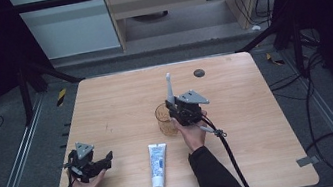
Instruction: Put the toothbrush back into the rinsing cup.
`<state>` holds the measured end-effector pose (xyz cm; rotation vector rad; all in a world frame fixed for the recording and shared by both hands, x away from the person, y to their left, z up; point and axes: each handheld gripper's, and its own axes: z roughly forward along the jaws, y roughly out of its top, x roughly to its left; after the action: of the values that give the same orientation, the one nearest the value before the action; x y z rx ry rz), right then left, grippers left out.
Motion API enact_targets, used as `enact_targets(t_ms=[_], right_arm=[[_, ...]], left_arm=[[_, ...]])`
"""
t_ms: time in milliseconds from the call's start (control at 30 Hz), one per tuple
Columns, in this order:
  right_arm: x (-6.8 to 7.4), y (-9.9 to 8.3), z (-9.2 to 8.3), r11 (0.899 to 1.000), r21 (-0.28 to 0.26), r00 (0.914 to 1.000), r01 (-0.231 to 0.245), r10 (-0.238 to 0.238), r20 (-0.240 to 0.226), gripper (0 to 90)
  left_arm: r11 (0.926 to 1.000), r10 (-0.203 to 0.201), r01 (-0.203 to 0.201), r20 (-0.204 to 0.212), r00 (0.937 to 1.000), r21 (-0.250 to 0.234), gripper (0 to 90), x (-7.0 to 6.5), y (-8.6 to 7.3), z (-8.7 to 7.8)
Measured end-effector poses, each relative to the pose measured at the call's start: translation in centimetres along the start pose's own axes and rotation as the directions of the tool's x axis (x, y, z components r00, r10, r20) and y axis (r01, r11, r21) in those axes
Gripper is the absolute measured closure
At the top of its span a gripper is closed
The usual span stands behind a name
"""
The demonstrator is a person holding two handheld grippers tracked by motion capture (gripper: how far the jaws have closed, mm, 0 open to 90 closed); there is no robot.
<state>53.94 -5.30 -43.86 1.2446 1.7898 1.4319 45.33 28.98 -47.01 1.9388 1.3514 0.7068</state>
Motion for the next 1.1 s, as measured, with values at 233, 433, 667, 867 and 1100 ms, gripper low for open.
enact_targets(t_ms=[233, 433, 667, 867, 1100], right_arm=[[-0.05, -0.04, -0.2, 1.0, -0.006, 0.9999, 0.002, -0.002, -0.012, 65.7], [-0.15, -0.04, -0.37, 1.0, -0.007, 0.9998, 0.013, -0.014, -0.017, 62.8], [-0.16, -0.13, -0.28, 1.0, -0.005, 0.9995, 0.016, -0.017, -0.025, 60.3], [-0.03, -0.2, -0.2, 1.0, 0.002, 0.9991, 0.02, -0.02, -0.037, 53.1], [0.19, -0.27, -0.14, 0.999, 0.004, 0.9979, 0.037, -0.037, -0.053, 48.2]], left_arm=[[1.0, 0.001, -0.001, 0.0, 1.0, 0.002, 22.7, 0.02, -0.01, 0.02], [1.0, 0.001, -0.001, 0.0, 1.0, 0.001, 22.7, -0.02, 0.0, 0.02], [1.0, 0.001, -0.001, 0.0, 1.0, 0.001, 22.7, 0.0, -0.01, 0.01], [1.0, 0.001, -0.001, 0.001, 1.0, 0.0, 22.7, -0.02, 0.0, 0.0], [1.0, 0.0, 0.0, 0.001, 1.0, -0.001, 22.7, -0.02, 0.0, -0.01]])
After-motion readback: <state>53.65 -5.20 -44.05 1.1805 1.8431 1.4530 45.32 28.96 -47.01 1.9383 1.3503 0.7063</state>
